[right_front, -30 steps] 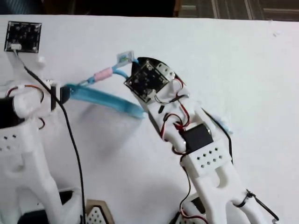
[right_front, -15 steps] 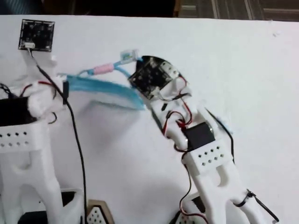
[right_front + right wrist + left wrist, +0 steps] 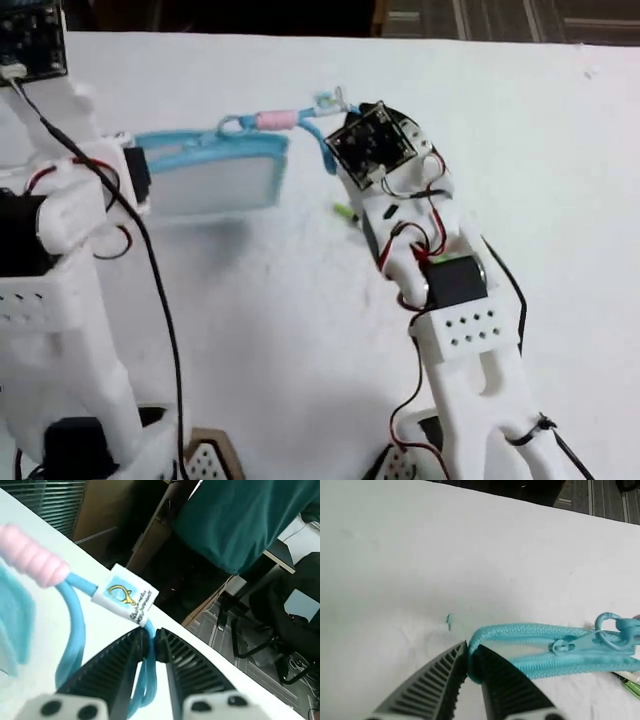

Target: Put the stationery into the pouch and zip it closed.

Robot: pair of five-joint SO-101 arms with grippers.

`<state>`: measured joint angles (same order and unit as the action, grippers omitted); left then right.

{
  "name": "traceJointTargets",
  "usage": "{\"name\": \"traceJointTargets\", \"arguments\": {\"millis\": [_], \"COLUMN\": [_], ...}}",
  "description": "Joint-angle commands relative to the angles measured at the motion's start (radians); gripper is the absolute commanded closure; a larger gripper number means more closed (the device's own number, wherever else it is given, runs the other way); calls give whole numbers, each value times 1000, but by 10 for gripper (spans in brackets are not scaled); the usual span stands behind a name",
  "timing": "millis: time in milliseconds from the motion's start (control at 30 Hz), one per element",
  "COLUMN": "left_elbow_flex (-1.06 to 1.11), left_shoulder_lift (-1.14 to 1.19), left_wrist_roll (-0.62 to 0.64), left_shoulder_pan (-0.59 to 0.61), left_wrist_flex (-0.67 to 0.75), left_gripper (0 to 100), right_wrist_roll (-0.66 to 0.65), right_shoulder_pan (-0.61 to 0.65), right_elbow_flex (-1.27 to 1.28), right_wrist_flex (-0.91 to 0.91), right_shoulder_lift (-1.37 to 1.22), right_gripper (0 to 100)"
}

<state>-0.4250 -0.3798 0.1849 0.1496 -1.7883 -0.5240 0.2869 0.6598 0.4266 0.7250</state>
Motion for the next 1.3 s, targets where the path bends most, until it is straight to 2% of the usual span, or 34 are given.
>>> {"name": "traceJointTargets", "arguments": {"millis": [0, 433, 800, 933, 1000, 1133, 1200, 1267], "left_elbow_flex": [-49, 130, 259, 261, 261, 253, 204, 129], "left_shoulder_lift": [-2, -1, 5, 5, 5, 4, 4, 4], "left_wrist_roll": [28, 20, -2, -17, -17, -17, -20, -20], "left_shoulder_pan": [38, 65, 194, 197, 191, 193, 193, 193], "left_wrist_flex": [-5, -5, -2, 3, 5, 23, 17, 14], "left_gripper": [980, 980, 980, 980, 980, 980, 980, 980], "right_wrist_roll": [0, -6, -5, -8, -2, -5, -2, 0], "right_shoulder_pan": [-56, -266, -272, -209, -170, -120, -102, -82], "right_elbow_flex": [-12, 29, 54, 103, 107, 97, 75, 57], "right_wrist_flex": [-10, -16, -10, -8, -7, 28, 133, 252], "right_shoulder_lift": [7, -1, 1, 8, 8, 19, 53, 105], "right_gripper": [981, 981, 981, 979, 942, 780, 728, 719]}}
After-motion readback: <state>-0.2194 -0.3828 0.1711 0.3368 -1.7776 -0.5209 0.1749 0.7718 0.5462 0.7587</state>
